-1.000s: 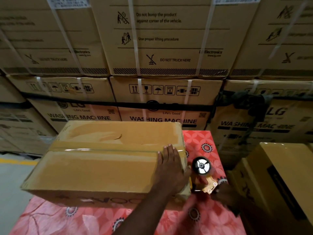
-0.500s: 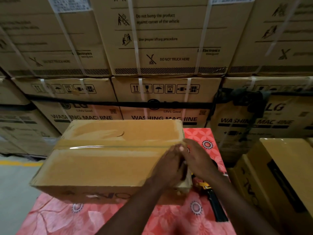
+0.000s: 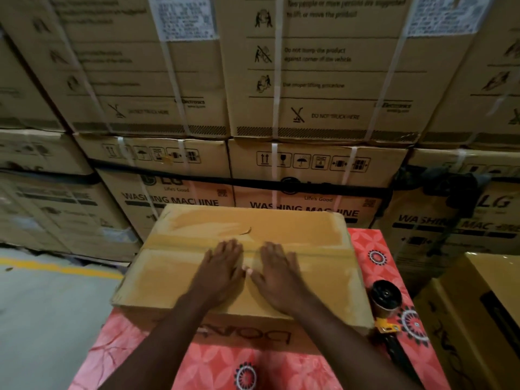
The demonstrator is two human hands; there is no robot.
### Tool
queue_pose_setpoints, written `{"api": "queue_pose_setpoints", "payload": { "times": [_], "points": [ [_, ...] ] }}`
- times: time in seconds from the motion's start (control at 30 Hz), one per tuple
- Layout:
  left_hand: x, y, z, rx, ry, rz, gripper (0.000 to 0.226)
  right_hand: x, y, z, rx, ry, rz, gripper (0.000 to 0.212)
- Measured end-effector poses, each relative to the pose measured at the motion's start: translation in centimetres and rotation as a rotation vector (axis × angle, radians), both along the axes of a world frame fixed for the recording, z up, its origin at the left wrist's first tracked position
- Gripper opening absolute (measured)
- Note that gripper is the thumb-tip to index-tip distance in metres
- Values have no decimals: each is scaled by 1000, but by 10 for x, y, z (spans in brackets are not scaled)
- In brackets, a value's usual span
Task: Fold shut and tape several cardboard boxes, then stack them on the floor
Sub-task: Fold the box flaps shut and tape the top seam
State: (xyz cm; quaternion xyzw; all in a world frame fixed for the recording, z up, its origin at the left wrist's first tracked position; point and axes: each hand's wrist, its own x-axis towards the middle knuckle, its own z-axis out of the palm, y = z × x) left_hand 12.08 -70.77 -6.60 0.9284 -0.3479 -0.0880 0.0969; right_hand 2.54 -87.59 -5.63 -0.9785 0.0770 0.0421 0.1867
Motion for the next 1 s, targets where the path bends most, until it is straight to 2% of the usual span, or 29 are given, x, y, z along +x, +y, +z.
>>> {"api": "queue_pose_setpoints", "payload": {
  "times": [0.07,0.13,0.2,0.27,0.37,0.43,0.53,0.67,0.77,0.83,0.93,1.0],
  "points": [
    [11,20,-3,18,15,-23,113,17,20,-4,-1,22,73,80],
    [32,55,-4,-9,18,66,109,24,20,-10,-28,18,50,83],
    [56,96,-8,-9,-44,178,98,26,10,-16,-53,-1,-74,91],
    [78,128,-5,-48,-82,285,87,32,5,-18,-105,13,-257,88],
    [94,139,3,-250,-9,413,77,52,38,-12,-79,29,-380,82],
    [99,140,5,-358,80,504,75,67,81,-9,-40,-24,-271,81],
    [111,153,0,-472,267,566,51,85,152,-13,-30,-47,-77,84],
    [122,166,-7,-653,635,604,25,119,217,-10,-2,-83,150,83],
    [140,166,-3,-882,868,731,33,143,235,0,103,-122,56,84],
    [162,162,4,-868,845,664,37,152,246,1,106,-75,-40,95],
    [193,138,15,-717,636,492,29,154,265,-6,43,-66,-86,106],
    [203,116,23,-636,542,417,39,152,268,-11,41,-82,-95,107]
  ]
}}
